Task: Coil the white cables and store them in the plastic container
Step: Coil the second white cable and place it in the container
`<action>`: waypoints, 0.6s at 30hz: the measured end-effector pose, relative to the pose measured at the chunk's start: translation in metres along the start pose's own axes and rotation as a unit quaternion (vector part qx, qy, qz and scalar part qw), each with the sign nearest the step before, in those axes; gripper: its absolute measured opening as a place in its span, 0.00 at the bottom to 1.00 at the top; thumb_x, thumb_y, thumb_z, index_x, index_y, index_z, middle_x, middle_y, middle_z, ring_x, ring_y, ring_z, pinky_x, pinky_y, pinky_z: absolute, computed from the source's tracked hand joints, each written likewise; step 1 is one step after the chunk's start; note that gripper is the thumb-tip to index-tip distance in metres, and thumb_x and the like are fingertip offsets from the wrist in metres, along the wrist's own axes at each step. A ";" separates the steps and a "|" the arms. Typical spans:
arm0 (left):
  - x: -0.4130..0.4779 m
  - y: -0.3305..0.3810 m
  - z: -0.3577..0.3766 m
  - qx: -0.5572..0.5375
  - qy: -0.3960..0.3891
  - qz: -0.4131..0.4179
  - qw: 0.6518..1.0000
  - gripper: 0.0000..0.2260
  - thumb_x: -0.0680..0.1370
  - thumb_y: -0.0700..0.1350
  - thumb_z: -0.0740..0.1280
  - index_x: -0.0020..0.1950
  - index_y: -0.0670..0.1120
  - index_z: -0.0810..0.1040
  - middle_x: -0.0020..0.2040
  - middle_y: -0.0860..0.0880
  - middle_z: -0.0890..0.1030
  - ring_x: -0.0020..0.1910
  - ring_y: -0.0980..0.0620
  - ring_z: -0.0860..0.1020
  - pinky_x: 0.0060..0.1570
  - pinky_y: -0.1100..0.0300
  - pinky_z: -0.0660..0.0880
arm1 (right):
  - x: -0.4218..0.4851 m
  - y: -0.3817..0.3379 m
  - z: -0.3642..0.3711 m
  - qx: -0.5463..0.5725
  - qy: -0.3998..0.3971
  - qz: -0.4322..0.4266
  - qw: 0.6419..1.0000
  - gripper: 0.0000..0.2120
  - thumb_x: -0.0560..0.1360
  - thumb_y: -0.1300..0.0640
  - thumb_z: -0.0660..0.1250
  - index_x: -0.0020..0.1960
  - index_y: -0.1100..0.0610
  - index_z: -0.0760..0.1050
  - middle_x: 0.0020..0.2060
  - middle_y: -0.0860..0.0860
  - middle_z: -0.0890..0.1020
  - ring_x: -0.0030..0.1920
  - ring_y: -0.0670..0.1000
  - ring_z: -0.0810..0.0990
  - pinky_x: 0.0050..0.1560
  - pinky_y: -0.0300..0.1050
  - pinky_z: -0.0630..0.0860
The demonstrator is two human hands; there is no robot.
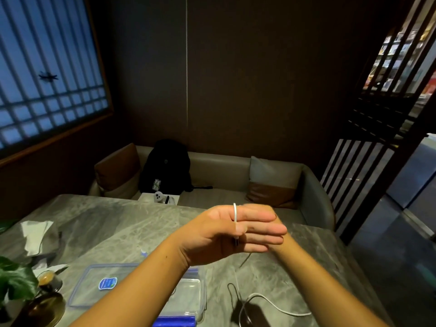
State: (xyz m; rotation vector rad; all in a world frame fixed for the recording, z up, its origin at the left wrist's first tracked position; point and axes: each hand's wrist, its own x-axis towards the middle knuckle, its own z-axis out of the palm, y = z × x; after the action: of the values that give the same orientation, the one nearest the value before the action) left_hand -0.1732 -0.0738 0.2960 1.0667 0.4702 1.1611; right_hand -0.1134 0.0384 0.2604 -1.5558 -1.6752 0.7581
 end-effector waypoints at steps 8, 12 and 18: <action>0.002 -0.010 -0.016 -0.024 0.069 0.029 0.997 0.21 0.80 0.32 0.54 0.74 0.35 0.66 0.73 0.35 0.70 0.73 0.37 0.68 0.73 0.46 0.65 | -0.056 0.061 -0.047 0.239 -0.397 -0.011 0.886 0.21 0.81 0.62 0.58 0.34 0.60 0.81 0.25 0.54 0.71 0.22 0.48 0.64 0.23 0.41 0.63; 0.005 -0.018 -0.018 -0.034 0.078 0.018 0.996 0.22 0.81 0.32 0.53 0.75 0.35 0.63 0.73 0.35 0.69 0.74 0.37 0.68 0.74 0.46 0.63 | -0.064 0.073 -0.056 0.241 -0.413 -0.035 0.878 0.19 0.83 0.58 0.58 0.41 0.62 0.82 0.25 0.52 0.73 0.23 0.49 0.66 0.25 0.42 0.65; 0.008 -0.024 -0.026 -0.046 0.114 0.019 0.992 0.22 0.80 0.31 0.53 0.75 0.36 0.65 0.73 0.36 0.71 0.73 0.39 0.69 0.74 0.47 0.62 | -0.071 0.074 -0.073 0.235 -0.431 -0.022 0.871 0.15 0.82 0.58 0.61 0.46 0.54 0.86 0.26 0.51 0.74 0.24 0.47 0.69 0.26 0.40 0.68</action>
State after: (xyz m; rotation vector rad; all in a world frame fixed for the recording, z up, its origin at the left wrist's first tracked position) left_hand -0.1783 -0.0557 0.2650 0.8696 0.5715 1.3330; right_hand -0.0106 -0.0289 0.2341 -0.8474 -1.8774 1.8668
